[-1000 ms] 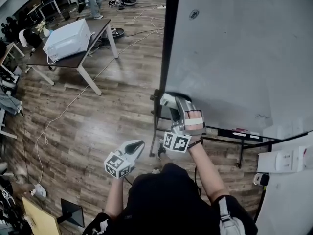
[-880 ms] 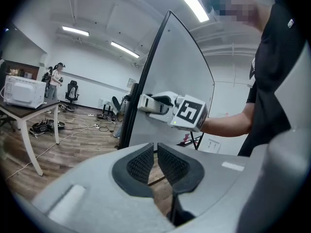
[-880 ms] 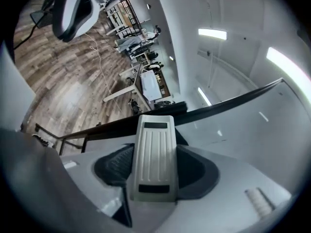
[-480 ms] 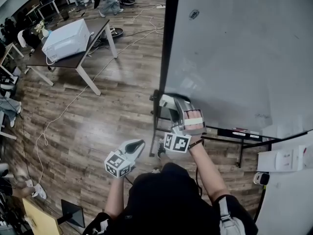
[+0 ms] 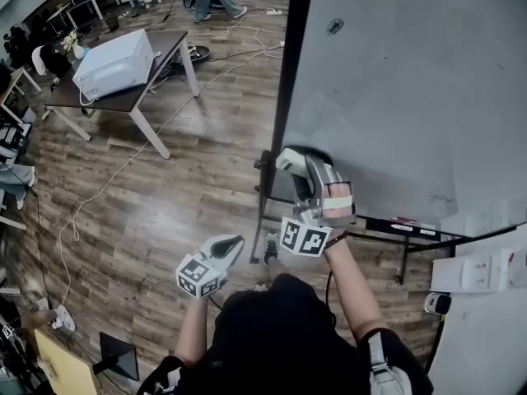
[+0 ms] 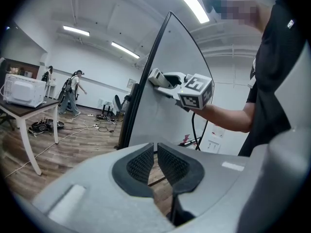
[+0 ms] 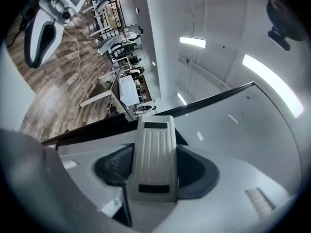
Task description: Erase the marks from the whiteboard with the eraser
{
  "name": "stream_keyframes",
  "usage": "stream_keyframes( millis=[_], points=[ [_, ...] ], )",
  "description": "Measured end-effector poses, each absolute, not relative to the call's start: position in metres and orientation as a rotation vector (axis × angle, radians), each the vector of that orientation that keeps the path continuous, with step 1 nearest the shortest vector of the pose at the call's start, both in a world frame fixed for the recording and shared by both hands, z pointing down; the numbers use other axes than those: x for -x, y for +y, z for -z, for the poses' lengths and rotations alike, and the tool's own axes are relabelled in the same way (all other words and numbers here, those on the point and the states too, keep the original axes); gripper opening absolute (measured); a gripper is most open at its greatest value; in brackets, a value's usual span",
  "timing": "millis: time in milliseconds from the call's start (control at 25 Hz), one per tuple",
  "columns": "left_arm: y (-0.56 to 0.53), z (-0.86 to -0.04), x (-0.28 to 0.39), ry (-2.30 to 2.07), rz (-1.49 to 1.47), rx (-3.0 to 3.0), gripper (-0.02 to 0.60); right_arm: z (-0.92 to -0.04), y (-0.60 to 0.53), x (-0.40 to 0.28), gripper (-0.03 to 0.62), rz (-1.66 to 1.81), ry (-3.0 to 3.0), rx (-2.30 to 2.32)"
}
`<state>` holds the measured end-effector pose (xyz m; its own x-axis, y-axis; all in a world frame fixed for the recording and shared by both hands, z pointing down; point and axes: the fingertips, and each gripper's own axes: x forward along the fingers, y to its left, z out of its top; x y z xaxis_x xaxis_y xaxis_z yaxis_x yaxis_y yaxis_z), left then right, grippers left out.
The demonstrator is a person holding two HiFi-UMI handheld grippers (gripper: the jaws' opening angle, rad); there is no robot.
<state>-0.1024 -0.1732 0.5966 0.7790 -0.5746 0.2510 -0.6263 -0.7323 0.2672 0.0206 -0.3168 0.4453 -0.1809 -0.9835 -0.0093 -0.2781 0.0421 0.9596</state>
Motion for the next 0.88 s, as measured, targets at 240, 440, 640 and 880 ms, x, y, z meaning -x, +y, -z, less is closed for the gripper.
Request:
stream_keyframes(
  millis=[240, 440, 640, 880],
  points=[
    [-0.178, -0.596, 0.101, -0.908, -0.222, -2.640, 0.032, -0.559, -0.314, -0.016, 0.253, 1.061, -1.565, -1.073],
    [-0.179, -0.597, 0.102, -0.907, -0.230, -2.641, 0.032, -0.558, -0.315, -0.018, 0.253, 1.046, -1.567, -1.069],
    [-0.180, -0.598, 0.106, -0.917, -0.226, -2.637, 0.032, -0.451, -0.319, -0.014, 0.253, 1.100, -1.657, -1.296],
    [-0.177, -0.591, 0.100, -0.910, -0.212, -2.652, 0.032, -0.414, -0.318, -0.018, 0.253, 1.143, -1.667, -1.378]
  ],
)
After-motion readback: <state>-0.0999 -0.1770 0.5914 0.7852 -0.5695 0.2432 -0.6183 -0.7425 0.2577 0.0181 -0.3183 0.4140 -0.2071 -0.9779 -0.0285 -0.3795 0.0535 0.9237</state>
